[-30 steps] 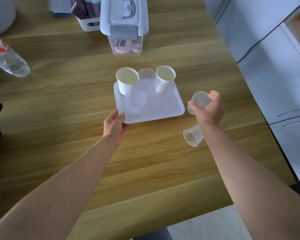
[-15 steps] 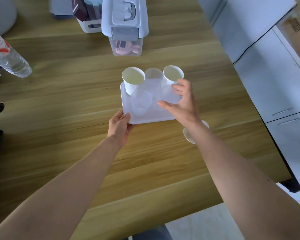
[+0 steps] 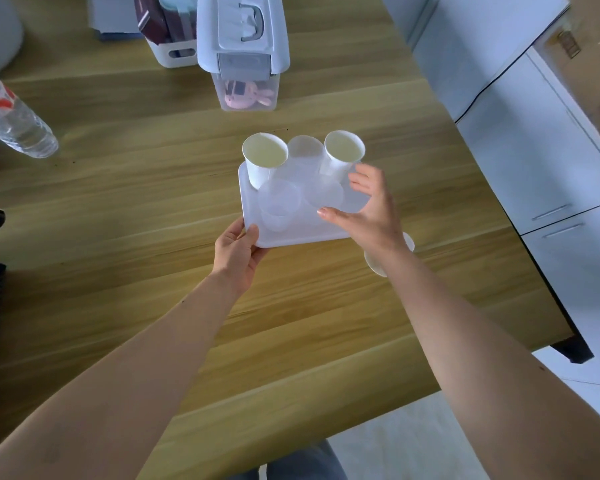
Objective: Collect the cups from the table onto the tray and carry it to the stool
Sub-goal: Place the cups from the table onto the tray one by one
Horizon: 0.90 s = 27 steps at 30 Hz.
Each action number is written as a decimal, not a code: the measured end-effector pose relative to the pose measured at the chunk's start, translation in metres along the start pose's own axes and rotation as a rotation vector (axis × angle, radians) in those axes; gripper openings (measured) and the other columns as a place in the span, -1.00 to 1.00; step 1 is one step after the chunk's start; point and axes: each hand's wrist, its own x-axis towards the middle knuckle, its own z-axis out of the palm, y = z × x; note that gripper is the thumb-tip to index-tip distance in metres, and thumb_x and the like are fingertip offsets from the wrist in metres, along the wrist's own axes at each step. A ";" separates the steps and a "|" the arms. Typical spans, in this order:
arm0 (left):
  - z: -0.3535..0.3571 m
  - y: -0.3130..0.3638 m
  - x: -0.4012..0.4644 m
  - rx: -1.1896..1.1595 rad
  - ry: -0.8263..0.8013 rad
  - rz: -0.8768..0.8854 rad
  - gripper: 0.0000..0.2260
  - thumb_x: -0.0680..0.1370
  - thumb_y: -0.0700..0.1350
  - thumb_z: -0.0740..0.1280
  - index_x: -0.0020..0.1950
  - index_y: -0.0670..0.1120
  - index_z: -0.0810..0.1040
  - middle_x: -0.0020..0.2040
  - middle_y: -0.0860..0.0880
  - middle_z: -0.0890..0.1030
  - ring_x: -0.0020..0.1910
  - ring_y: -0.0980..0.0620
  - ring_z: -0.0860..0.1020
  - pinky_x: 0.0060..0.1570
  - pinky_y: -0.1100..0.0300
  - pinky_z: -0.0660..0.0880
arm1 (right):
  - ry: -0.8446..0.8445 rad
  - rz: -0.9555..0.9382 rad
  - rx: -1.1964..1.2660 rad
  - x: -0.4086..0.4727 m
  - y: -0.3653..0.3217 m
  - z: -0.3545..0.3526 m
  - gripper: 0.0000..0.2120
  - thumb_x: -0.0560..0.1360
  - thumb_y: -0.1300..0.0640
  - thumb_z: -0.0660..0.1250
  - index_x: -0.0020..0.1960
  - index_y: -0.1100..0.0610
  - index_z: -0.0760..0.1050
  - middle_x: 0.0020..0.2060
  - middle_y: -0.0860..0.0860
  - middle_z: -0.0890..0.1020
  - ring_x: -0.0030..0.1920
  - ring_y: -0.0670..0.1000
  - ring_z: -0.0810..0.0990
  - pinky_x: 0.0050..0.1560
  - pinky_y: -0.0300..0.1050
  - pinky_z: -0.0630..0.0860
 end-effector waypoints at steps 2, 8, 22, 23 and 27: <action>-0.001 0.000 0.000 0.001 0.012 -0.004 -0.72 0.59 -0.31 0.24 0.29 -0.17 0.53 0.12 -0.10 0.62 0.05 -0.03 0.61 -0.09 0.18 0.62 | 0.053 0.029 -0.027 -0.004 0.009 -0.010 -0.18 0.22 0.10 0.65 0.38 0.05 0.35 0.28 -0.02 0.53 0.25 -0.10 0.50 0.15 -0.40 0.37; -0.003 -0.004 0.000 0.007 0.017 -0.015 -0.69 0.59 -0.32 0.24 0.33 -0.18 0.50 0.20 -0.15 0.60 0.11 -0.08 0.59 -0.01 0.12 0.63 | 0.046 0.203 -0.398 -0.022 0.048 -0.043 -0.15 0.24 -0.03 0.59 0.43 0.07 0.29 0.36 0.03 0.46 0.39 0.10 0.38 0.37 0.08 0.34; -0.011 -0.008 -0.003 0.032 0.025 -0.009 -0.70 0.59 -0.32 0.24 0.32 -0.17 0.52 0.24 -0.15 0.59 0.12 -0.07 0.59 -0.01 0.14 0.62 | -0.070 0.347 -0.419 -0.031 0.084 -0.061 -0.43 0.46 0.02 0.46 0.41 0.05 0.39 0.39 0.08 0.42 0.38 0.11 0.40 0.30 -0.02 0.35; -0.011 -0.008 -0.003 0.032 0.030 -0.009 -0.70 0.59 -0.32 0.24 0.32 -0.17 0.52 0.24 -0.15 0.59 0.12 -0.07 0.59 0.00 0.14 0.62 | -0.059 0.354 -0.401 -0.032 0.084 -0.061 -0.44 0.45 0.00 0.46 0.41 0.05 0.39 0.38 0.08 0.44 0.37 0.11 0.40 0.31 -0.01 0.35; -0.010 -0.007 -0.005 0.004 0.056 -0.010 -0.72 0.59 -0.32 0.24 0.28 -0.16 0.53 0.23 -0.14 0.60 0.12 -0.07 0.60 0.02 0.11 0.62 | 0.022 0.415 -0.247 -0.031 0.078 -0.066 -0.44 0.42 -0.09 0.46 0.37 0.00 0.44 0.34 0.02 0.48 0.34 0.10 0.46 0.31 0.07 0.44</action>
